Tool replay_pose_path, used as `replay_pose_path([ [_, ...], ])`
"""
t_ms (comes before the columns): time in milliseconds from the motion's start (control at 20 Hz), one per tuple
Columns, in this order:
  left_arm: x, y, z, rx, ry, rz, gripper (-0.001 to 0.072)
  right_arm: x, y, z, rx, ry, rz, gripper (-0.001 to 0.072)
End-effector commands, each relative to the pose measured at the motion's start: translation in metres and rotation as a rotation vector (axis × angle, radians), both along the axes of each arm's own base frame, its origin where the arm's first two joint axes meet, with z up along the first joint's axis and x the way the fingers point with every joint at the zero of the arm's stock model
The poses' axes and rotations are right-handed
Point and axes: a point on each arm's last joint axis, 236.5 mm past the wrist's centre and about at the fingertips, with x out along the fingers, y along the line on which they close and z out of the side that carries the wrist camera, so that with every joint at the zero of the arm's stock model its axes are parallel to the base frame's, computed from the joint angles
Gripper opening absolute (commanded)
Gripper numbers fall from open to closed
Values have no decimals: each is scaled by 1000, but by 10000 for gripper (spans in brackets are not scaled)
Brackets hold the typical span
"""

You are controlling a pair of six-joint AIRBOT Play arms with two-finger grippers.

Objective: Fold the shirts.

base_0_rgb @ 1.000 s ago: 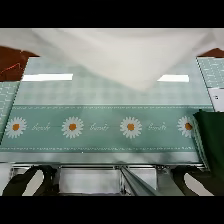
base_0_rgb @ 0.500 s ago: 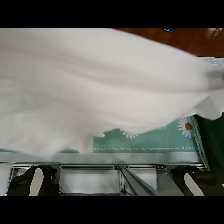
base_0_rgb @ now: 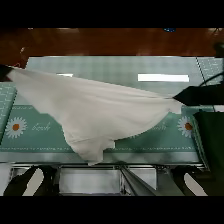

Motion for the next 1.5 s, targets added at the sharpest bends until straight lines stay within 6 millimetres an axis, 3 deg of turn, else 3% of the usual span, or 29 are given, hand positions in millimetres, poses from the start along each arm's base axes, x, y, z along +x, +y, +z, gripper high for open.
replay_pose_path([
  [0, 77, -7, -87, -83, 87, -2, 22, 63, 6, -68, 57, 52, -27, 22],
  [150, 143, -25, -131, -84, 125, -20, 22, 131, 6, -114, 97, 74, -92, 22],
  [350, 184, -66, -177, -95, 210, -123, 23, 206, 13, -131, 163, 58, -119, 23],
  [400, 187, -75, -187, -106, 234, -135, 74, 220, 16, -130, 188, 51, -133, 68],
  [450, 188, -81, -194, -127, 264, -132, 312, 233, 15, -127, 210, 45, -164, 290],
  [500, 184, -84, -200, -145, 302, -135, 506, 243, 13, -122, 215, 31, -181, 417],
  [550, 177, -81, -202, -130, 333, -159, 511, 249, 6, -113, 221, 16, -194, 418],
  [650, 150, -51, -205, -99, 464, -173, 510, 253, -21, -89, 234, 8, -212, 417],
  [700, 133, -37, -205, -128, 539, -156, 510, 247, -40, -80, 240, 30, -217, 417],
  [800, 96, -11, -204, -175, 649, -148, 511, 212, -75, -78, 246, 155, -214, 411],
  [900, 62, 0, -206, -194, 679, -119, 510, 163, -101, -98, 198, 316, -208, 411],
  [1000, 21, -2, -217, -197, 685, -82, 511, 125, -117, -120, 165, 379, -273, 411],
  [1100, -31, -15, -236, -214, 724, -62, 511, 96, -115, -143, 184, 364, -354, 411],
  [1250, -102, -48, -257, -276, 796, -76, 510, 55, -84, -159, 258, 326, -353, 411],
  [1350, -131, -55, -266, -274, 823, -68, 510, 35, -61, -155, 326, 302, -331, 411],
  [1450, -154, -61, -275, -296, 890, -40, 510, 20, -52, -149, 335, 275, -316, 411],
])
